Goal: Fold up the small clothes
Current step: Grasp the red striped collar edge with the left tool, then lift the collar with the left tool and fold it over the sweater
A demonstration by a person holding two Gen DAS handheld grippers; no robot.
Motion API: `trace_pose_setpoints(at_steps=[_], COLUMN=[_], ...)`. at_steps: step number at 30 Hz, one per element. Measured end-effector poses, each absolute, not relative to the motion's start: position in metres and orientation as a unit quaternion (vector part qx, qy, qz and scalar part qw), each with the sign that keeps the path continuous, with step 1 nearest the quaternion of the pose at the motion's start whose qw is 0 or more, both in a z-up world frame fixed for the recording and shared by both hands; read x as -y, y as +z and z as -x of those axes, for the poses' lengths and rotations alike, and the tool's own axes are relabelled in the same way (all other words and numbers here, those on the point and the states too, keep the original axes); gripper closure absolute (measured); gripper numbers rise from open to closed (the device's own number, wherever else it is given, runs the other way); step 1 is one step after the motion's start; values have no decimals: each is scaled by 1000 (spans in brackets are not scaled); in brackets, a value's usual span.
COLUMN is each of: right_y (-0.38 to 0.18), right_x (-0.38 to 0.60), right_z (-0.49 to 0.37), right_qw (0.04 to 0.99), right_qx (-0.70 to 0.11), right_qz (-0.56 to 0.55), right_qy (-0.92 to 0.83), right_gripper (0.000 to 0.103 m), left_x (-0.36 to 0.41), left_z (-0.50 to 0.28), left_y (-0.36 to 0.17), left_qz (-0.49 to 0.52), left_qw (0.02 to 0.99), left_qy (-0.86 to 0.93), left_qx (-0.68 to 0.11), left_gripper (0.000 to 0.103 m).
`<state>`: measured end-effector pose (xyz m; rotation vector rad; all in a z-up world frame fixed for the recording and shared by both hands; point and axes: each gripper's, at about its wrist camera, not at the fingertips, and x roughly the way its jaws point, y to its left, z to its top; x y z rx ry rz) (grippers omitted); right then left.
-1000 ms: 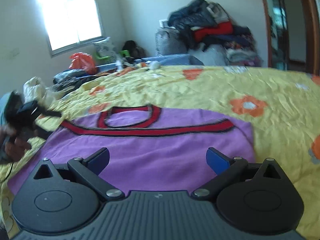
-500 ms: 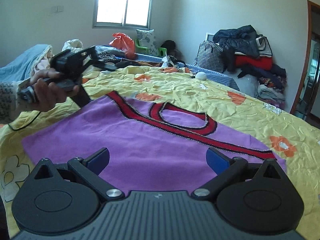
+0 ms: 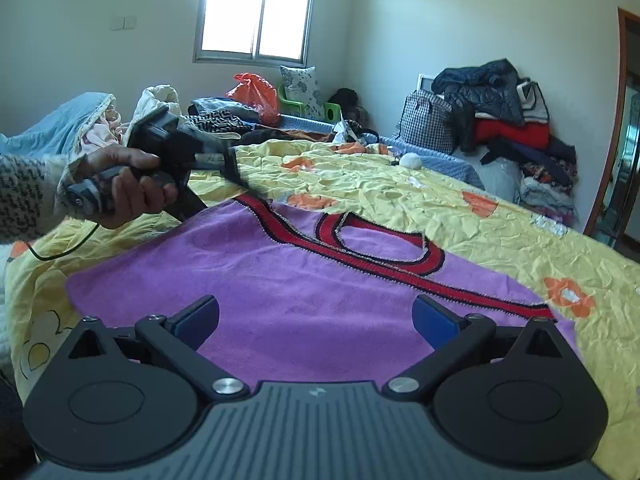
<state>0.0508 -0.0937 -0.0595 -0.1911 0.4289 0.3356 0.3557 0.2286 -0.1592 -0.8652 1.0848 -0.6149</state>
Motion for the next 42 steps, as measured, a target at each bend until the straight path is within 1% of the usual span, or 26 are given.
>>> trace_pose_setpoints(at_steps=[6,9,15,17,20,22,26,28,31,32,35,39,41,42], right_y=[-60,-60,-61,-59,-59,-61,-65,-66,-68,-68,-68,-62,-57,-56], right_x=[95,94,93,95,95,90,85,84,83,83,74,44,22,4], right_z=[-53,-53,-53,-57,-56,-54,-47,-44,-39,-36,-25,-20,-15,-13], right_qw=[957,957,956,952,945,945,945,947,946,948,948,951,955,956], right_qx=[-220,-219,-223,-236,-239,-240,-238,-236,-238,-236,-232,-225,-200,-188], right_qz=[90,92,87,63,21,16,16,9,10,12,46,69,87,121], right_qy=[165,164,170,184,222,222,226,219,218,212,213,200,200,189], right_gripper=[0,0,0,0,0,0,0,0,0,0,0,0,0,0], left_x=[-229,-225,-186,-161,-118,-91,-47,-30,1,12,20,32,42,45], left_z=[-358,-352,-344,-337,-328,-325,-327,-335,-337,-337,-340,-343,-343,-343], left_y=[-156,-136,-71,-47,-20,-10,-20,-42,-83,-90,-88,-84,-82,-82], left_qz=[385,354,242,184,132,110,107,133,123,119,110,58,32,26], left_qw=[729,751,804,820,823,821,797,775,755,757,756,752,752,753], left_qy=[-269,-263,-239,-230,-230,-235,-252,-242,-222,-225,-214,-207,-202,-198], left_qx=[-497,-491,-489,-492,-502,-508,-538,-569,-604,-602,-609,-623,-626,-628], left_gripper=[88,89,90,90,90,90,90,90,89,88,87,86,86,86])
